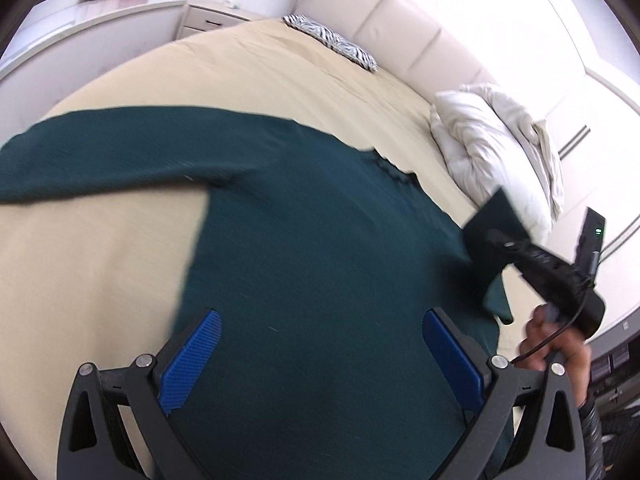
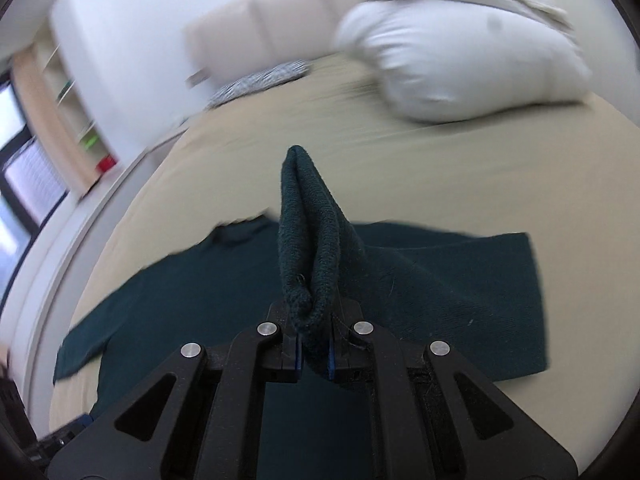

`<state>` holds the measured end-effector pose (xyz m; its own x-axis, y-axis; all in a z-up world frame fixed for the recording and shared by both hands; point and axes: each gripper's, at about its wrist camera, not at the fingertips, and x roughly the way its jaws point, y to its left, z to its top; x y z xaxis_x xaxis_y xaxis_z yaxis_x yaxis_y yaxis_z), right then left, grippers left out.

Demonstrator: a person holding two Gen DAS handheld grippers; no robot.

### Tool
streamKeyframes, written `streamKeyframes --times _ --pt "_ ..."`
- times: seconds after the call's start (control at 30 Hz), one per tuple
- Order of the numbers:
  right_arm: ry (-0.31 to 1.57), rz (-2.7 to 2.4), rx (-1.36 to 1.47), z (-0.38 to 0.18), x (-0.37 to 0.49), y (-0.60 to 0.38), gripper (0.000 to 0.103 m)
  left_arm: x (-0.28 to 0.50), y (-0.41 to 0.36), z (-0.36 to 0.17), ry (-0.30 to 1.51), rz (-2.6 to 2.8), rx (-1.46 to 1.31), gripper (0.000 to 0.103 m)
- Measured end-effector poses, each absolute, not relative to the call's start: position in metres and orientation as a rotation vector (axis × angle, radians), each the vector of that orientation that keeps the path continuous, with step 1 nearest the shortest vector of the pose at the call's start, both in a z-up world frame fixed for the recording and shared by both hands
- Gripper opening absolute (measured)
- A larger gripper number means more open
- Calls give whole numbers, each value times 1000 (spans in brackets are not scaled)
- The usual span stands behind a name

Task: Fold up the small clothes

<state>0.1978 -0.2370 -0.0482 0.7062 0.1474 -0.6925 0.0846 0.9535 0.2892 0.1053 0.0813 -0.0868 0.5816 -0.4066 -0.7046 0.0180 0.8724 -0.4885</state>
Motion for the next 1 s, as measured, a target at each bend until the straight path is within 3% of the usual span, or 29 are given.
streamKeyframes --times 0.13,0.27,0.3,0.33,0.37,0.43,0.57,0.7,0.9,0.97,1.0 --pt "844 109 240 -72 217 -172 7 113 95 -88 914 -239 -475 103" --pt "895 108 278 -95 228 -168 10 124 91 -91 922 -250 -466 103" --pt "890 113 295 -99 225 -170 21 127 87 -92 929 -261 -464 103" --pt "892 111 314 -100 223 -179 50 131 81 -92 935 -274 -459 103" --pt "883 118 349 -101 213 -187 63 135 74 -91 940 -287 -447 103" --pt "837 156 418 -98 180 -197 77 146 57 -89 944 -315 -418 103" --pt "714 155 475 -82 112 -228 81 179 16 -88 965 -370 -362 103" --pt "706 145 593 -89 72 -266 81 222 -26 -103 1029 -371 -280 100" --pt "710 103 769 -115 41 -330 81 258 -59 -122 1097 -351 -228 58" --pt "705 94 807 -121 37 -343 81 258 -65 -120 1102 -338 -187 34" --pt "702 93 823 -125 36 -349 81 258 -65 -120 1100 -338 -177 28"
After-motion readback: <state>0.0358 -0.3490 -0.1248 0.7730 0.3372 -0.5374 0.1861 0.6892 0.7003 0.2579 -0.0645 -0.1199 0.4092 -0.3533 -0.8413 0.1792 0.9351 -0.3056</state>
